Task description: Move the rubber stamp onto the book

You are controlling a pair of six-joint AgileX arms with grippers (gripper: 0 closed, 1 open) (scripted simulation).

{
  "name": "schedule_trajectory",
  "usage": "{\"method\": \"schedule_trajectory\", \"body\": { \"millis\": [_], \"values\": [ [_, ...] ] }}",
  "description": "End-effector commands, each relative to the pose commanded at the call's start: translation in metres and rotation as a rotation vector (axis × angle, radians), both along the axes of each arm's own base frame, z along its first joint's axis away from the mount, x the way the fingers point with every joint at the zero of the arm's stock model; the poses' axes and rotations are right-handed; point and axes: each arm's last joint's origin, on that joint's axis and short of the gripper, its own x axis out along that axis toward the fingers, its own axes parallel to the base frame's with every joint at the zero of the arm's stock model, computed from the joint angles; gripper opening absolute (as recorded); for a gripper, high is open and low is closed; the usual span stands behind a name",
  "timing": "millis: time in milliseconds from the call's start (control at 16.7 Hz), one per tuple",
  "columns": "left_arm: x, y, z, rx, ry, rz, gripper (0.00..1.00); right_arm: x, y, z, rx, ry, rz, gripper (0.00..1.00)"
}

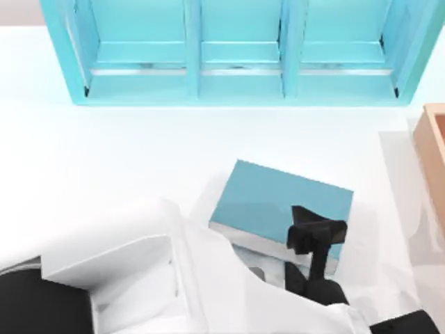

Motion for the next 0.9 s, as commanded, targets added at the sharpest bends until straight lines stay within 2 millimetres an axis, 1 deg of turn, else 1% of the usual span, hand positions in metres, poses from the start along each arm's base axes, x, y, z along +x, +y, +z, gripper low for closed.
{"method": "schedule_trajectory", "body": {
  "millis": [180, 360, 480, 660, 900],
  "values": [
    [-0.03, 0.004, 0.003, 0.022, 0.001, 0.003, 1.0, 0.0, 0.0, 0.0, 0.0, 0.0, 0.0, 1.0],
    [-0.055, 0.009, 0.013, 0.026, -0.014, 0.003, 1.0, 0.0, 0.0, 0.0, 0.0, 0.0, 0.0, 1.0],
    [-0.068, 0.012, 0.021, 0.014, -0.028, 0.0, 1.0, 0.0, 0.0, 0.0, 0.0, 0.0, 0.0, 1.0],
    [-0.081, 0.014, 0.03, -0.005, -0.044, -0.005, 1.0, 0.0, 0.0, 0.0, 0.0, 0.0, 0.0, 1.0],
    [-0.083, 0.014, 0.032, -0.009, -0.048, -0.007, 1.0, 0.0, 0.0, 0.0, 0.0, 0.0, 0.0, 1.0]
  ]
}}
